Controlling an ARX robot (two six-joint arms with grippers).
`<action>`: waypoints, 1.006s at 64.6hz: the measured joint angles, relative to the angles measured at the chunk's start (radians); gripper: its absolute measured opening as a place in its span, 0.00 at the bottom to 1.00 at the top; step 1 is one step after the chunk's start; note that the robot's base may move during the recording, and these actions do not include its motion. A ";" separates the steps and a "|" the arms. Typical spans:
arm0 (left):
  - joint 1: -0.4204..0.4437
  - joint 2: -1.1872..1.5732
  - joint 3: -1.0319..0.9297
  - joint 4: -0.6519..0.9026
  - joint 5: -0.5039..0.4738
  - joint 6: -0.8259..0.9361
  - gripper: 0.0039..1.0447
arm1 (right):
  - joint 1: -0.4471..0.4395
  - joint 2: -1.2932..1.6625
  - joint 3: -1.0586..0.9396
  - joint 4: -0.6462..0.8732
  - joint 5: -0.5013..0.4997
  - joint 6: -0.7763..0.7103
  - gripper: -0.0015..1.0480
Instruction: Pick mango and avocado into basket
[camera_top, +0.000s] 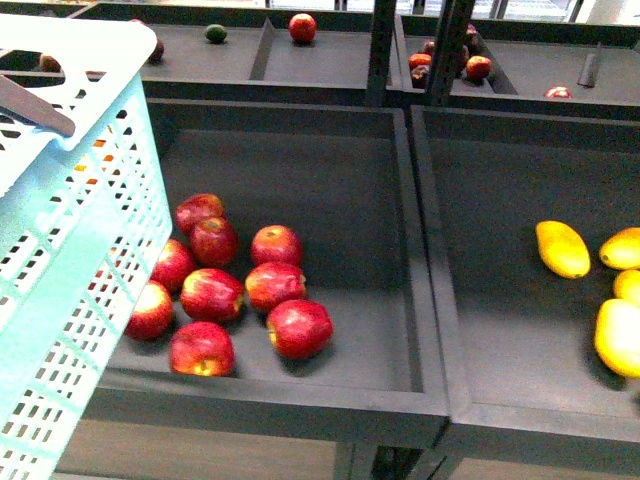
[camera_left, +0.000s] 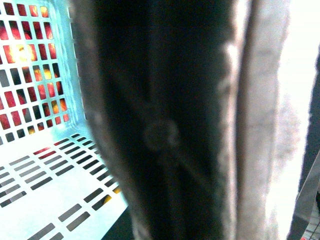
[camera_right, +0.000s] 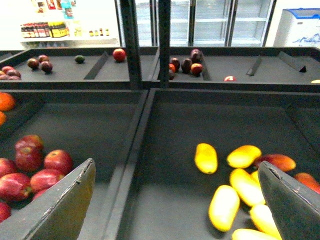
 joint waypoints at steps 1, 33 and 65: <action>0.000 0.000 0.000 0.000 0.000 -0.001 0.13 | 0.000 0.000 0.000 0.000 -0.001 0.000 0.92; 0.004 0.004 0.001 0.000 0.003 0.005 0.13 | -0.002 0.000 0.000 0.000 -0.003 0.000 0.92; -0.226 0.431 0.372 -0.106 0.103 0.424 0.13 | -0.001 0.000 0.000 0.000 -0.001 0.000 0.92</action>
